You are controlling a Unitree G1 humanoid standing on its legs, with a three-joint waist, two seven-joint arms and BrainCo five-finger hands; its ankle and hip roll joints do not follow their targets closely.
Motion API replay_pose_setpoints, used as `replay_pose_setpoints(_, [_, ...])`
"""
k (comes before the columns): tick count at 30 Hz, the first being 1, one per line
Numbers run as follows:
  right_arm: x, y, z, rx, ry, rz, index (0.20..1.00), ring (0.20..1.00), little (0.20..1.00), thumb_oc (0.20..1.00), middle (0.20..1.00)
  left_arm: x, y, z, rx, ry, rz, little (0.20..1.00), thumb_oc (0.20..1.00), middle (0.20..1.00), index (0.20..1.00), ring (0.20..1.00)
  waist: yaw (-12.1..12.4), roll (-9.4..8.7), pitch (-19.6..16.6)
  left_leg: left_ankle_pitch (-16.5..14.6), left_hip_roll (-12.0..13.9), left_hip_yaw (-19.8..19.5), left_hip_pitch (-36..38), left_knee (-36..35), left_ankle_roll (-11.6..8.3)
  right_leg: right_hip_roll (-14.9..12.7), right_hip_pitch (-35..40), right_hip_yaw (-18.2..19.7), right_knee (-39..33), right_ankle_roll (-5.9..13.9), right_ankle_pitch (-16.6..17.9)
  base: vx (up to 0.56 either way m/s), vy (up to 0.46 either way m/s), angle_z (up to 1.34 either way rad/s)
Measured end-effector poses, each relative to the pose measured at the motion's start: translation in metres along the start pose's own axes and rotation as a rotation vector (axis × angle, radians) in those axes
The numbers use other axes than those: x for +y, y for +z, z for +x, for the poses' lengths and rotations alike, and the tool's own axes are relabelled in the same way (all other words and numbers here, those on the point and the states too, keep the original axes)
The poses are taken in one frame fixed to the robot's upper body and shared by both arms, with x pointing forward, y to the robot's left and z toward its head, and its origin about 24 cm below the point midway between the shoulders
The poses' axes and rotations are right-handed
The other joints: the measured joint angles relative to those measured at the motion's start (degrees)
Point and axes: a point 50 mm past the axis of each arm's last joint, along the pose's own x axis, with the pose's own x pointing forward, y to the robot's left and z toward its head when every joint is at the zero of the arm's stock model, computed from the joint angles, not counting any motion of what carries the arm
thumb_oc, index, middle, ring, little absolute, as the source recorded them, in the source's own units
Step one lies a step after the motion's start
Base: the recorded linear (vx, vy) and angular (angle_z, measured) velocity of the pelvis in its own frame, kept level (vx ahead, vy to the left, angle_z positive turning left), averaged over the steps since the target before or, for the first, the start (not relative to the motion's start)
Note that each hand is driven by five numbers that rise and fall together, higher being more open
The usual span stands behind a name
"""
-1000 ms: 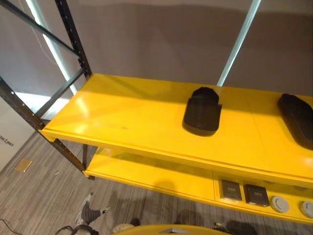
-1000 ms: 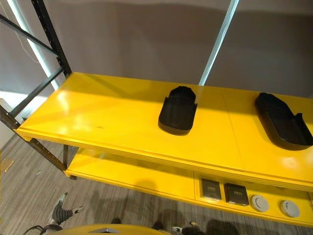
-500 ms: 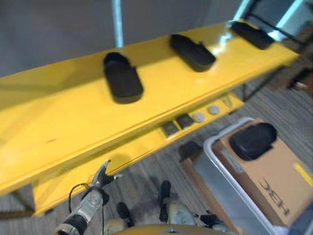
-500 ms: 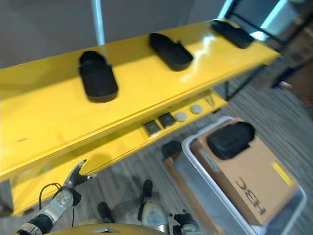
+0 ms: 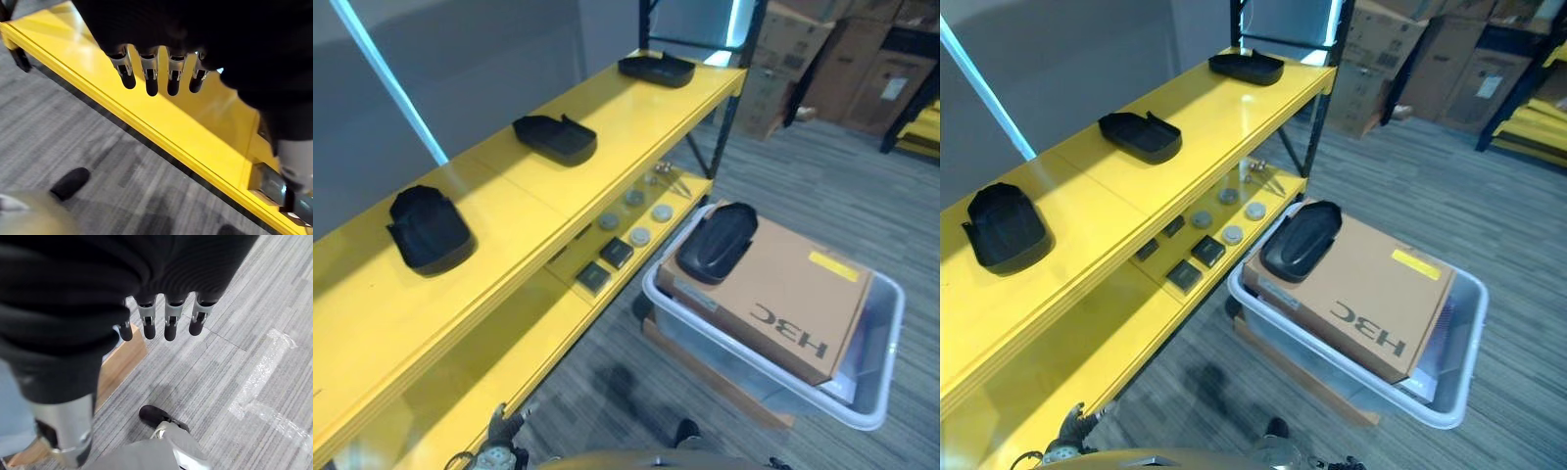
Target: Move parts from the plastic box to the shelf.
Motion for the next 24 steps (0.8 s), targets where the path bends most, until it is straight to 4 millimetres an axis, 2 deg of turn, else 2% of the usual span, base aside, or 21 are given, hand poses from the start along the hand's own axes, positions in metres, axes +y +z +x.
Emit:
replay_pose_setpoints(2, [0.011, 0.001, -0.002, -0.012, 0.034, -0.019, 1.000, 1.000, 1.000, 1.000, 1.000, 0.007, 0.008, 0.004, -0.015, 0.025, -0.037, 1.000, 1.000, 1.000, 1.000, 1.000, -0.43, -1.87, 0.02, -0.33, 1.20, -0.51, -1.49, 2.40, 0.28, -1.16, -3.17, -0.69, 6.36, -0.78, -3.36, 0.05, -0.304, -0.14])
replay_pose_setpoints(3, [0.022, 0.004, -0.003, -0.020, 0.063, -0.035, 1.000, 1.000, 1.000, 1.000, 1.000, 0.015, 0.008, 0.005, -0.021, 0.046, -0.037, 1.000, 1.000, 1.000, 1.000, 1.000, 1.69, -5.08, 1.22, 1.98, 1.98, -4.55, -2.55, 8.38, -3.00, -2.16, -5.77, 0.83, 12.23, -2.49, -6.73, 0.04, -0.131, -0.55])
replay_pose_setpoints(4, [0.027, 0.012, -0.003, -0.044, 0.078, -0.047, 1.000, 1.000, 1.000, 1.000, 1.000, 0.018, 0.007, 0.006, -0.014, 0.056, -0.042, 1.000, 1.000, 1.000, 1.000, 1.000, 2.60, -6.09, 1.76, 3.25, 2.16, -7.47, -4.02, 11.96, -2.82, -2.30, -5.31, 1.17, 11.55, -2.74, -6.96, 0.10, -0.112, -0.65])
replay_pose_setpoints(5, [0.033, 0.014, -0.004, -0.060, 0.098, -0.094, 1.000, 1.000, 1.000, 1.000, 1.000, 0.021, -0.003, 0.005, 0.021, 0.066, -0.051, 1.000, 1.000, 1.000, 1.000, 1.000, 3.21, -7.29, 1.83, 4.38, 0.98, -13.76, -6.66, 16.31, -1.58, -1.44, -4.40, 2.42, 9.08, -3.85, -6.23, 0.06, -0.001, -0.46])
replay_pose_setpoints(6, [0.037, 0.017, -0.005, -0.082, 0.115, -0.168, 1.000, 1.000, 1.000, 1.000, 1.000, 0.024, -0.009, 0.003, 0.039, 0.083, -0.088, 1.000, 1.000, 1.000, 1.000, 1.000, 4.49, -9.51, 1.49, 0.44, -3.74, -25.57, -9.18, 15.54, -3.36, -2.00, -4.21, 6.26, 5.91, -4.32, -3.06, 0.11, 0.002, -0.79])
replay_pose_setpoints(7, [0.035, 0.023, -0.005, -0.118, 0.117, -0.208, 1.000, 1.000, 1.000, 1.000, 1.000, 0.029, -0.010, 0.003, 0.034, 0.098, -0.102, 1.000, 1.000, 1.000, 1.000, 1.000, 6.43, -10.70, 1.20, -1.44, -8.08, -33.50, -7.50, 5.37, -3.93, -1.50, -4.30, 9.27, 2.18, -4.29, -1.74, 0.12, 0.022, -0.99])
replay_pose_setpoints(8, [0.030, 0.039, -0.003, -0.178, 0.102, -0.216, 1.000, 1.000, 1.000, 1.000, 1.000, 0.025, -0.015, 0.001, 0.057, 0.092, -0.113, 1.000, 1.000, 1.000, 1.000, 1.000, 7.17, -9.18, 2.48, -0.20, -8.76, -33.51, -7.20, -1.02, -2.87, -0.56, -3.25, 8.92, -0.51, -4.30, -1.73, 0.15, 0.041, -0.84])
replay_pose_setpoints(9, [0.024, 0.054, -0.002, -0.223, 0.085, -0.216, 1.000, 1.000, 1.000, 1.000, 1.000, 0.019, -0.017, 0.000, 0.068, 0.081, -0.124, 1.000, 1.000, 1.000, 1.000, 1.000, 6.66, -7.63, 3.63, 0.78, -9.03, -33.23, -7.90, -2.36, -2.72, 0.02, -2.57, 8.24, -1.91, -4.27, -1.75, 0.13, 0.081, -0.77])
replay_pose_setpoints(10, [0.013, 0.071, -0.001, -0.279, 0.056, -0.221, 1.000, 1.000, 1.000, 1.000, 1.000, 0.004, -0.027, -0.006, 0.114, 0.050, -0.144, 1.000, 1.000, 1.000, 1.000, 1.000, 6.81, -4.53, 3.98, -1.78, -9.84, -31.29, -9.99, -2.08, -0.01, 1.83, -2.58, 8.76, -5.29, -2.12, -2.94, 0.16, 0.162, -0.85])
replay_pose_setpoints(11, [0.003, 0.080, -0.001, -0.311, 0.032, -0.222, 1.000, 1.000, 1.000, 1.000, 1.000, -0.008, -0.037, -0.012, 0.149, 0.027, -0.154, 1.000, 1.000, 1.000, 1.000, 1.000, 7.64, -0.57, 3.38, -4.60, -7.81, -30.69, -10.89, -3.02, 2.98, 4.74, -2.21, 8.76, -5.68, -0.21, -3.97, 0.18, 0.229, -1.37])
replay_pose_setpoints(12, [0.007, 0.101, -0.003, -0.371, 0.036, -0.186, 1.000, 1.000, 1.000, 1.000, 1.000, -0.009, -0.038, -0.013, 0.152, 0.024, -0.162, 1.000, 1.000, 1.000, 1.000, 1.000, 8.67, 1.18, 4.16, -0.66, -6.35, -30.38, -10.89, -2.32, 0.09, 4.87, -5.65, 8.69, 6.09, -2.20, -5.63, 0.17, 0.242, -0.97])
replay_pose_setpoints(13, [0.027, 0.105, -0.009, -0.395, 0.086, -0.132, 1.000, 1.000, 1.000, 1.000, 1.000, 0.005, -0.038, -0.010, 0.137, 0.054, -0.149, 1.000, 1.000, 1.000, 1.000, 1.000, 7.41, -2.83, 4.17, -0.56, -9.81, -31.61, -9.64, -2.98, -0.43, 1.41, -4.05, 9.87, 8.10, -0.89, -8.97, 0.11, 0.248, -0.77])
replay_pose_setpoints(14, [0.034, 0.113, -0.012, -0.425, 0.105, -0.084, 1.000, 1.000, 1.000, 1.000, 1.000, 0.009, -0.042, -0.011, 0.151, 0.064, -0.150, 1.000, 1.000, 1.000, 1.000, 1.000, 6.97, -3.70, 4.91, 0.24, -10.97, -33.87, -7.53, -4.61, -0.43, 1.31, -3.22, 10.51, 6.62, -1.29, -6.20, 0.11, 0.279, -0.31])
replay_pose_setpoints(16, [0.039, 0.121, -0.018, -0.482, 0.120, -0.070, 1.000, 1.000, 1.000, 1.000, 1.000, 0.009, -0.046, -0.013, 0.162, 0.064, -0.153, 1.000, 1.000, 1.000, 1.000, 1.000, 6.43, -3.78, 4.44, 0.98, -11.88, -34.72, -6.58, -6.48, 0.71, 1.38, -1.69, 10.91, 3.00, -0.11, -5.38, 0.08, 0.226, -0.32])
replay_pose_setpoints(18, [0.038, 0.123, -0.020, -0.512, 0.119, -0.068, 1.000, 1.000, 1.000, 1.000, 1.000, 0.008, -0.043, -0.012, 0.146, 0.059, -0.157, 1.000, 1.000, 1.000, 1.000, 1.000, 6.13, -3.34, 4.02, 2.27, -12.63, -33.44, -7.24, -6.16, 1.82, 1.03, -0.46, 11.23, -0.23, 0.64, -3.47, 0.14, 0.427, -0.07])
replay_pose_setpoints(19, [0.038, 0.124, -0.024, -0.525, 0.123, -0.049, 1.000, 1.000, 1.000, 1.000, 1.000, 0.009, -0.029, -0.007, 0.104, 0.052, -0.139, 1.000, 1.000, 1.000, 1.000, 1.000, 5.92, -4.95, 4.14, 2.30, -14.62, -32.71, -6.96, -5.20, 2.39, -0.32, -0.55, 11.83, -1.42, 1.21, -3.15, 0.10, 0.361, -0.05])
replay_pose_setpoints(20, [0.038, 0.132, -0.033, -0.590, 0.135, -0.005, 1.000, 1.000, 1.000, 1.000, 1.000, 0.010, -0.026, -0.005, 0.098, 0.049, -0.123, 1.000, 1.000, 1.000, 1.000, 1.000, 5.81, -5.66, 4.33, 0.99, -16.19, -32.02, -7.42, -3.58, 4.70, -1.85, -0.82, 11.88, -1.06, 1.83, -2.63, 0.04, 0.225, -0.19])
replay_pose_setpoints(21, [0.032, 0.141, -0.042, -0.669, 0.128, 0.041, 1.000, 1.000, 1.000, 1.000, 1.000, 0.013, -0.030, -0.006, 0.102, 0.053, -0.115, 1.000, 1.000, 1.000, 1.000, 1.000, 5.69, -5.31, 4.12, 1.87, -16.12, -31.30, -7.29, -4.58, 5.44, -2.61, -1.17, 11.95, -0.69, 2.15, -2.58, 0.05, 0.291, -0.42])
replay_pose_setpoints(22, [0.034, 0.153, -0.050, -0.732, 0.138, 0.069, 1.000, 1.000, 1.000, 1.000, 1.000, 0.024, -0.021, -0.002, 0.065, 0.073, -0.109, 1.000, 1.000, 1.000, 1.000, 1.000, 4.92, -6.35, 3.39, 2.84, -17.82, -29.49, -6.33, -5.62, 6.28, -4.14, -1.15, 11.99, -1.36, 2.27, -2.83, 0.08, 0.359, -0.44])
replay_pose_setpoints(24, [0.033, 0.171, -0.067, -0.837, 0.143, 0.097, 1.000, 1.000, 1.000, 1.000, 1.000, 0.035, -0.015, 0.002, 0.041, 0.097, -0.098, 1.000, 1.000, 1.000, 1.000, 1.000, 4.09, -7.66, 3.57, 2.88, -20.07, -27.64, -5.11, -6.26, 7.79, -6.72, -2.21, 12.86, 0.22, 3.49, -2.08, 0.06, 0.197, -0.32])
